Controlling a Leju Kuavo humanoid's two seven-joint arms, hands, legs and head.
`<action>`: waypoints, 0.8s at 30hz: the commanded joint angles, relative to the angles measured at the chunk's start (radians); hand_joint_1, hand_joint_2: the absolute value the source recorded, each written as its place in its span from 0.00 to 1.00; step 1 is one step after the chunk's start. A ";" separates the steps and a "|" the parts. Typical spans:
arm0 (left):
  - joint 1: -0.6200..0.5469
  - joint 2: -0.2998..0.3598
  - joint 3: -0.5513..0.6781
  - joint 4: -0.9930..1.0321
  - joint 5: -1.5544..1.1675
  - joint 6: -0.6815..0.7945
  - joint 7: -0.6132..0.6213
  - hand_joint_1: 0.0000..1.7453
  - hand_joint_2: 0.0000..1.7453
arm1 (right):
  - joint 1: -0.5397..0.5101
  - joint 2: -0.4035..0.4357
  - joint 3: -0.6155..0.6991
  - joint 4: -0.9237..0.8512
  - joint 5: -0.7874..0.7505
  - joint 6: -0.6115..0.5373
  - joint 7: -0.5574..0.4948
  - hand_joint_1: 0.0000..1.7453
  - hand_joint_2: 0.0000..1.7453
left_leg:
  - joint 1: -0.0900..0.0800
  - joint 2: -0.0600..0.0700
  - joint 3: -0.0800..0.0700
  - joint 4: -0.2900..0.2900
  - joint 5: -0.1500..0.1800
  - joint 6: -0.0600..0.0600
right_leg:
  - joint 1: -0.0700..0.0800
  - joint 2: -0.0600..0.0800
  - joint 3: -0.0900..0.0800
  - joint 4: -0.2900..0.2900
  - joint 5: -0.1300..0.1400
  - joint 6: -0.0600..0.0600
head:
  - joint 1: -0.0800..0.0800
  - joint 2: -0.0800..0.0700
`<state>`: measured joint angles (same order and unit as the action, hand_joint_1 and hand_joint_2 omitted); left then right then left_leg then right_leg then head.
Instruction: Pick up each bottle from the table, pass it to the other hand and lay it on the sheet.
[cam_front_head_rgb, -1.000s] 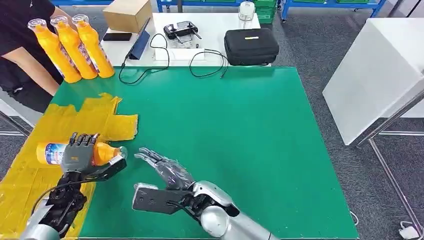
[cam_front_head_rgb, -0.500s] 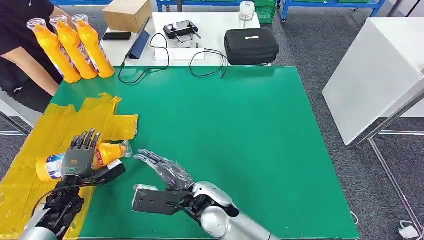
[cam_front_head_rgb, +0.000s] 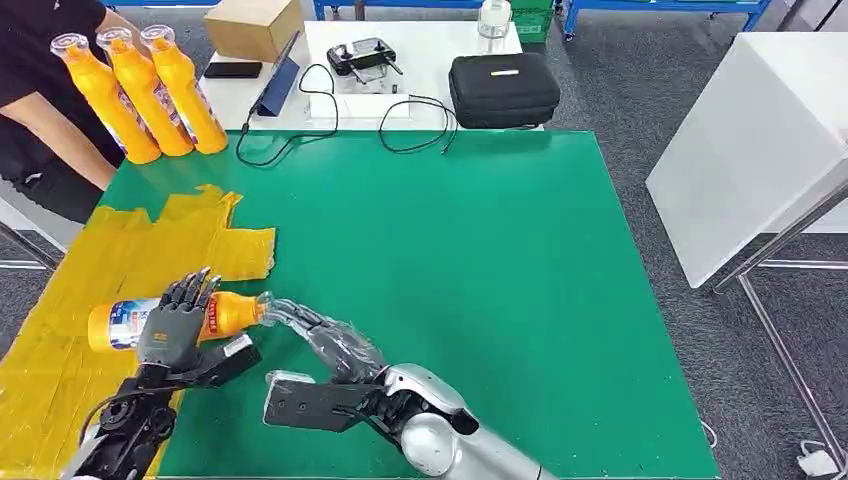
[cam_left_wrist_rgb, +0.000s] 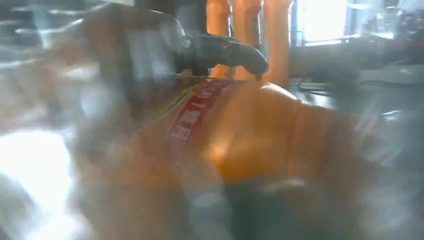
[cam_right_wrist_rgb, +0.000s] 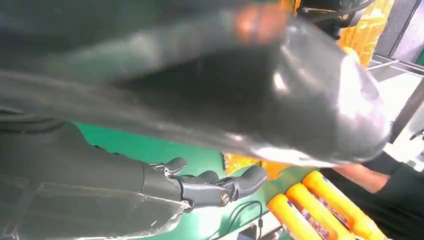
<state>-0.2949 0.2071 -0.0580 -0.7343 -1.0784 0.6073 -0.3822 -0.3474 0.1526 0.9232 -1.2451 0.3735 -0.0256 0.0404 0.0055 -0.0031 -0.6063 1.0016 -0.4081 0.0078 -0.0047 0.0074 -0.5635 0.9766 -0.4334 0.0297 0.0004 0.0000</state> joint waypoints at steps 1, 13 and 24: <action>-0.039 -0.015 0.006 0.038 0.014 -0.005 0.001 0.00 0.00 | -0.036 -0.011 0.024 0.048 -0.004 0.004 -0.002 0.00 0.00 | 0.001 -0.001 0.001 0.000 -0.001 0.000 | 0.001 -0.002 0.002 0.000 -0.001 0.000 | 0.000 0.000; 0.011 -0.226 0.264 -0.547 0.859 -0.229 -0.298 0.00 0.00 | -0.001 -0.037 -0.030 -0.003 -0.028 -0.144 -0.134 0.00 0.00 | 0.002 -0.006 -0.004 0.003 0.000 0.001 | 0.002 -0.008 -0.002 0.001 -0.001 0.000 | 0.000 0.000; 0.303 -0.283 -0.064 -0.955 1.091 -0.633 -0.096 0.00 0.00 | 0.282 -0.106 -0.306 -0.326 -0.044 -0.517 -0.472 0.00 0.00 | -0.002 -0.003 -0.003 0.001 -0.003 0.003 | -0.003 -0.004 -0.002 -0.002 -0.001 -0.001 | 0.000 0.000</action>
<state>-0.1330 -0.0218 0.0713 -1.4967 0.0039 0.0925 -0.4985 -0.1838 0.1011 0.7842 -1.4262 0.3827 -0.4983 -0.3420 0.0030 -0.0028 -0.6128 1.0027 -0.4093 0.0111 -0.0082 0.0075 -0.5707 0.9756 -0.4318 0.0283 0.0000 0.0000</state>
